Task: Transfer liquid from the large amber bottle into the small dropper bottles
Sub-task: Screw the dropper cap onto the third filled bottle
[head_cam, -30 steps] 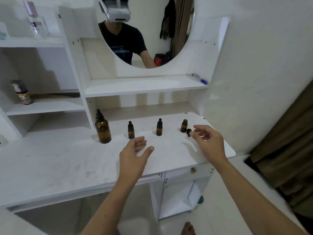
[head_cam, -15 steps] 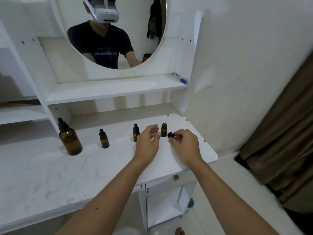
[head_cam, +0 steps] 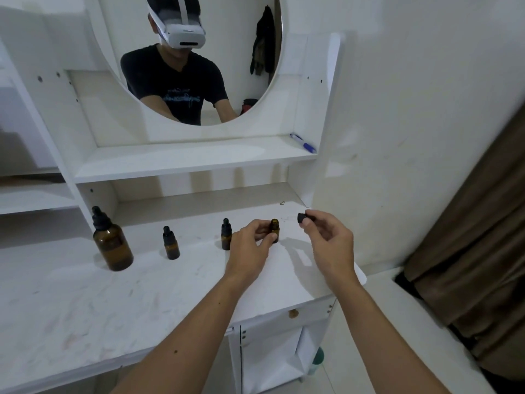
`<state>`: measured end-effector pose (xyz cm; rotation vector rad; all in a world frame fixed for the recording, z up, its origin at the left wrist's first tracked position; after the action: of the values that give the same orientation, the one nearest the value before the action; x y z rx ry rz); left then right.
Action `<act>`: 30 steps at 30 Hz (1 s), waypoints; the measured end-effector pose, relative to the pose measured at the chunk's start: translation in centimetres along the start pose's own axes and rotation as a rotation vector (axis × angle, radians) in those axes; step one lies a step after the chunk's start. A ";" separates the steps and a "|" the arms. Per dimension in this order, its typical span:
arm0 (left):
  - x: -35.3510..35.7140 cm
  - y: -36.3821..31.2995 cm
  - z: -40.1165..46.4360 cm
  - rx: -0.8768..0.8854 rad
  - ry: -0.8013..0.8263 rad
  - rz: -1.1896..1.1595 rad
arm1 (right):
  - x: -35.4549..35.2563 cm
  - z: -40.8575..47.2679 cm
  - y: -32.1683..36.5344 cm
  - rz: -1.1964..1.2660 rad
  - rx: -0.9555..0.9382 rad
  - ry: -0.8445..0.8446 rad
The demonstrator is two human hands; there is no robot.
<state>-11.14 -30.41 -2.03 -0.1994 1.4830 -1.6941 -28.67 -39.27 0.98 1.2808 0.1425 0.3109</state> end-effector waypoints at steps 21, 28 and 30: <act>0.0 0.6 0.4 -0.006 0.009 -0.078 | 5.1 3.2 1.5 -0.503 -0.183 0.399; 0.0 0.8 0.6 -0.024 0.007 -0.117 | 4.8 2.3 -0.8 -0.392 -0.145 0.351; 0.0 0.8 0.6 -0.019 0.008 -0.116 | 5.1 2.1 -0.9 -0.377 -0.154 0.337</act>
<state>-10.43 -30.80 -2.59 -0.2949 1.5196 -1.7749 -23.10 -39.87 1.03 1.0158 0.6276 0.2057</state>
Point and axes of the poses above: each hand's wrist, its own z-axis towards the middle knuckle, its own x-axis out of the palm, y = z × x, the point moved 6 cm from there along z, towards the middle knuckle, and after that the axes turned 4 degrees about z, right-handed, at the moved point
